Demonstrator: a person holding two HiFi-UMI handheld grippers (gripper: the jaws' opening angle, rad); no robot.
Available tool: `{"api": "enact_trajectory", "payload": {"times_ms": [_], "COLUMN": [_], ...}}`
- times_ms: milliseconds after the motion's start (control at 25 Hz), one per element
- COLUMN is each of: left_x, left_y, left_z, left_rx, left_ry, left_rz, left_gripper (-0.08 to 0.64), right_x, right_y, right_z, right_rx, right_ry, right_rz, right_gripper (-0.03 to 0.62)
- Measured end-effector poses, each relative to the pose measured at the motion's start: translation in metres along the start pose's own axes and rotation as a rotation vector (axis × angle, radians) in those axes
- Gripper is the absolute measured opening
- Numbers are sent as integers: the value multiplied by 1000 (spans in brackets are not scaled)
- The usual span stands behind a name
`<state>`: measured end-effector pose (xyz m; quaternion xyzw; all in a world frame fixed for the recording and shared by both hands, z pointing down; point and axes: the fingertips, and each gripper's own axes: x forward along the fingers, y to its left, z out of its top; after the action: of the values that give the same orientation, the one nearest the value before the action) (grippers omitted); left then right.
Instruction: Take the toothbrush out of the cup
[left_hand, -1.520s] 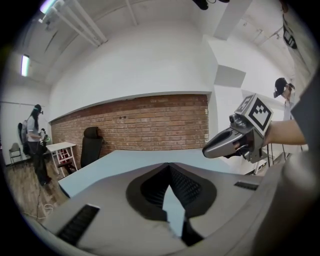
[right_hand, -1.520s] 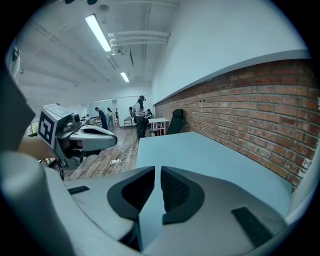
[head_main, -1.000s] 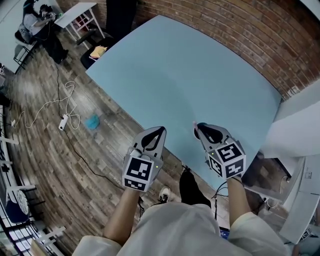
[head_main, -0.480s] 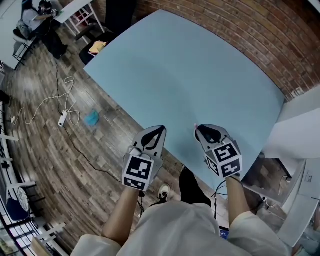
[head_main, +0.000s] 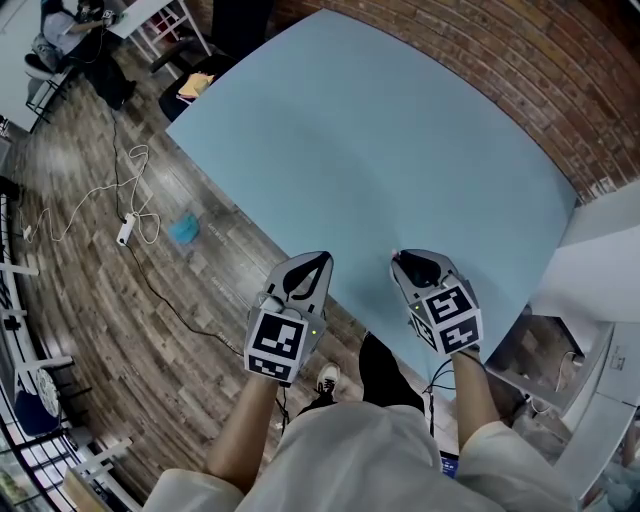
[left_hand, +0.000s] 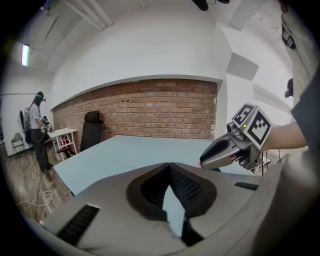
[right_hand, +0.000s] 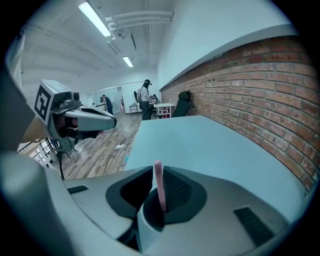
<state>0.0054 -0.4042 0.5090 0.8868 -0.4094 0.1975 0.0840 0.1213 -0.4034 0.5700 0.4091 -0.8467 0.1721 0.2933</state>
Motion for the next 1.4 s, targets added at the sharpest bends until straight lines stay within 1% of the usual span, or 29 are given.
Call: {"api": "enact_trajectory", "payload": {"times_ms": [480,680,960,1200,1400], "left_x": [2,2,2,3,6], "left_y": [4,5,7,5,6], "left_z": [-10,-11,-14,-17,-11], "left_rx": [-14,-22,-30,-34,-26], "left_ry": [18,19,27,40,35], "left_rz": [9,11,12,16,14], "left_gripper": [26,26,26,26,26], "right_x": [13,15,16,16,13], "right_y": [1,-1,-2,-2,-4], "right_z": [-2,-6,-5,-7,-3], "right_rx": [-26,-53,-32,-33,-36], "right_ry": [17,33,27,18,7], "right_rz": [13,1,-3,-10,-16], "right_gripper": [84,84,78,71,69]}}
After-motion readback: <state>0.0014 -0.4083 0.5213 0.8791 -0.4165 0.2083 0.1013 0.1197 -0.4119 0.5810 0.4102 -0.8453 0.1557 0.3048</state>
